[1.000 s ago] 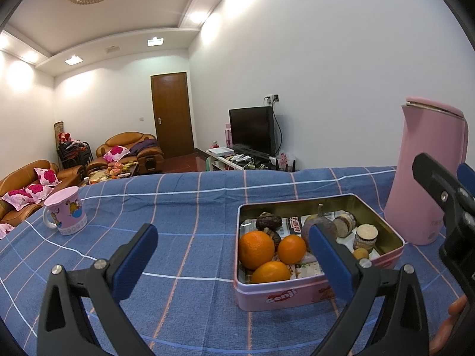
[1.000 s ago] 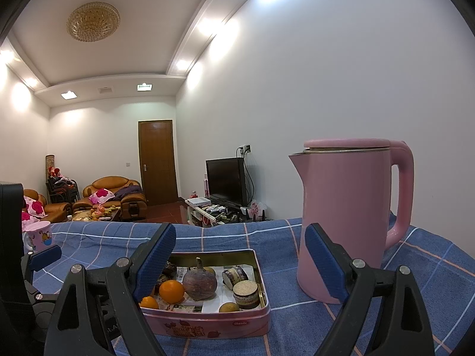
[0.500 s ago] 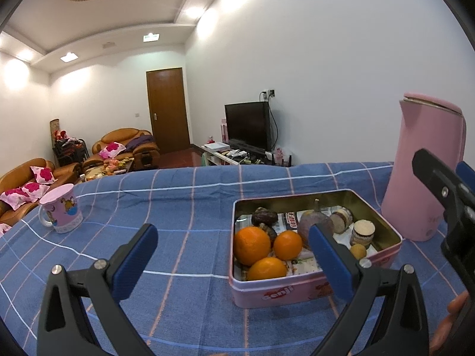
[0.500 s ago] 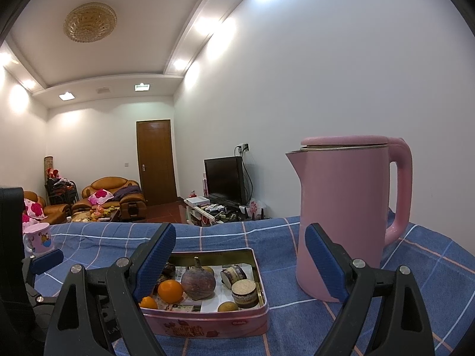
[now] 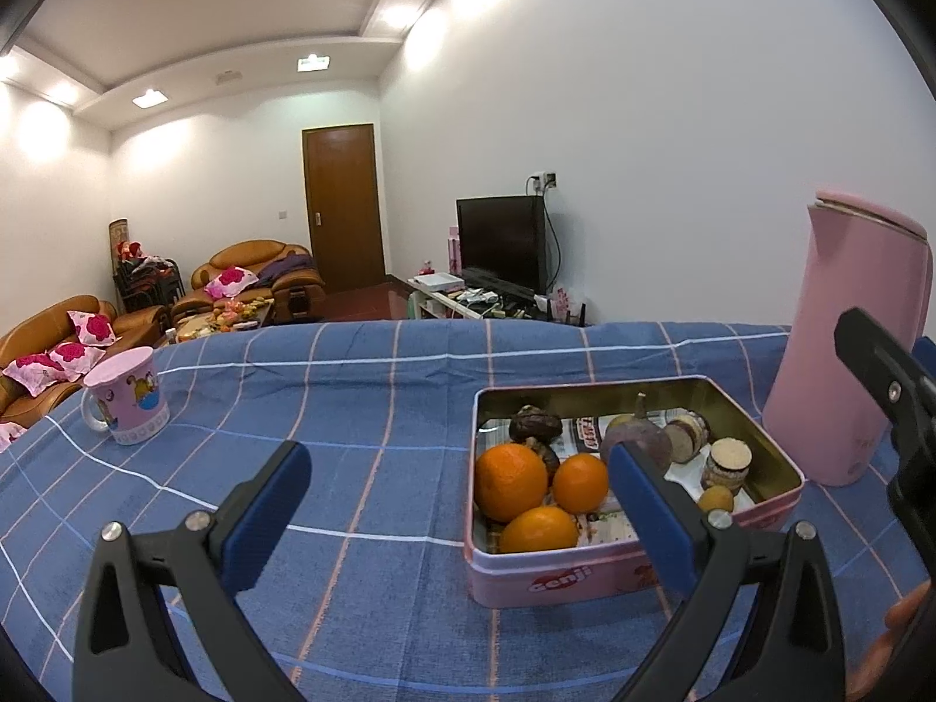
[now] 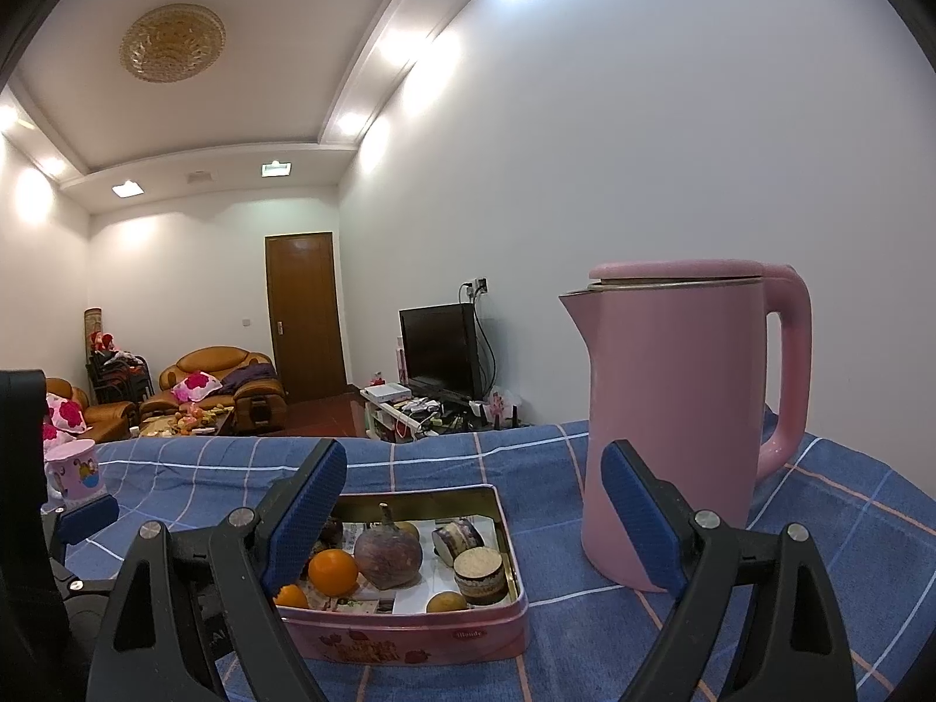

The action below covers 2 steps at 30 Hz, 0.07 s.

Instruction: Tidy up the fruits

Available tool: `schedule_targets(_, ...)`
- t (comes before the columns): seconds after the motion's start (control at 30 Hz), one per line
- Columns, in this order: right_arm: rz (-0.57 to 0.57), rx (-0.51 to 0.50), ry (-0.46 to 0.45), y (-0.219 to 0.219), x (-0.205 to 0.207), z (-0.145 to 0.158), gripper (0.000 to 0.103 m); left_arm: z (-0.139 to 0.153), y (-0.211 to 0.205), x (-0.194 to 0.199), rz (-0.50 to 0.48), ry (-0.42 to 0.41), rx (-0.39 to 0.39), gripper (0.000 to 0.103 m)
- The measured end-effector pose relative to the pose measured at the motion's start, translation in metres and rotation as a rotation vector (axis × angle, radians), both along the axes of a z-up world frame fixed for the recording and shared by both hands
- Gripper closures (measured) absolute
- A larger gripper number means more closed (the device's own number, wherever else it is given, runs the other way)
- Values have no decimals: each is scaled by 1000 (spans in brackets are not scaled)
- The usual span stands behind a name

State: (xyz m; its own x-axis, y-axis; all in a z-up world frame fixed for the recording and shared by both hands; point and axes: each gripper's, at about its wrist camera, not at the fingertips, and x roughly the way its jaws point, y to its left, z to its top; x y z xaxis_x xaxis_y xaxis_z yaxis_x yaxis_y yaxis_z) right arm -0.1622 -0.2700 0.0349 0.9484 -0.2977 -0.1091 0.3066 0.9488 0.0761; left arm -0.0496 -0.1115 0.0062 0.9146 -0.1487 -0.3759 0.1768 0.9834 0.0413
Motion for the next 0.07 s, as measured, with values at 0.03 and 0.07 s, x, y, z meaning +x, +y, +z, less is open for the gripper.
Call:
schedule_targets(0.03,-3,1,0,0,0,0,13,0,0,0,0,1,2,0)
schedule_targets(0.07,-8,4,0,-1,0,0,13,0,0,1,-2,1,1,0)
